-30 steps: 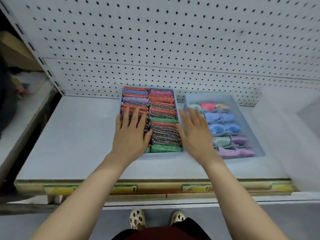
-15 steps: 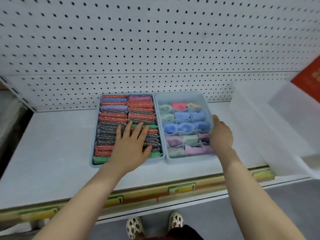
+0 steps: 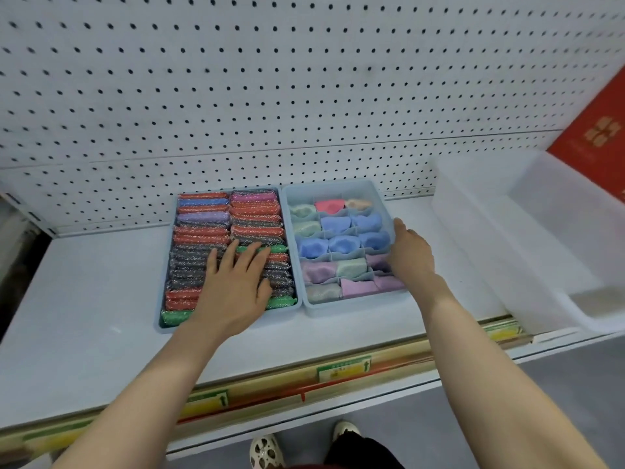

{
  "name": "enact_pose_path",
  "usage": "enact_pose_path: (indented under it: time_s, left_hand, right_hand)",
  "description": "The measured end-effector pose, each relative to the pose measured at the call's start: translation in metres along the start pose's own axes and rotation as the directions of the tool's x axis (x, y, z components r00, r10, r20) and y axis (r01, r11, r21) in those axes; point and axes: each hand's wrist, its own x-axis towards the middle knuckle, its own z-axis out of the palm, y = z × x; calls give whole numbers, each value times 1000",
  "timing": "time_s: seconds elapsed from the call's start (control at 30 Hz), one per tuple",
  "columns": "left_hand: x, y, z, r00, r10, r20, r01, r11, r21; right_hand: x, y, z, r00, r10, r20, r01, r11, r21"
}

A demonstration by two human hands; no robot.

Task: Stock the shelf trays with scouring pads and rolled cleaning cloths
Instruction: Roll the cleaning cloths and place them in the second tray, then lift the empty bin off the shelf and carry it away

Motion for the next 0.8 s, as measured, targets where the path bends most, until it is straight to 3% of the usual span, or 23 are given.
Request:
enact_pose_path:
  time_s: [0.1,0.23,0.4,0.53,0.63,0.73,0.8]
  left_hand:
    - [6,14,-7,988,-60,-141,49,995,-84]
    - [35,60,-25,958,42,-285,-69,994,-88]
    - [90,167,-31,935,56,-349,-139,966,-218]
    - [137,271,-14,972,23,-235,-100,942,-319]
    - [164,336,-5,992,-88,-96,33,886,-463]
    - [183,376,0,960,-227,164,276,668,-691]
    - [184,391,8,931,-280,235,352,507,-787]
  right_hand:
    - [6,12,-26,991,-64,-114,72,995,67]
    - [23,51,-76,938,-171,-303,222,965,143]
    - [60,159,-129,963,-47,-267,72,994,85]
    - [89,260,-160,982,123,-142,-135,987,-82]
    - [112,319,-170,974,207,-96,-220,963,-156]
    - [132,348,-170,979,198,-40,-202,966,-160]
    - [140,356,-164,987,158,3,-155,974,-165]
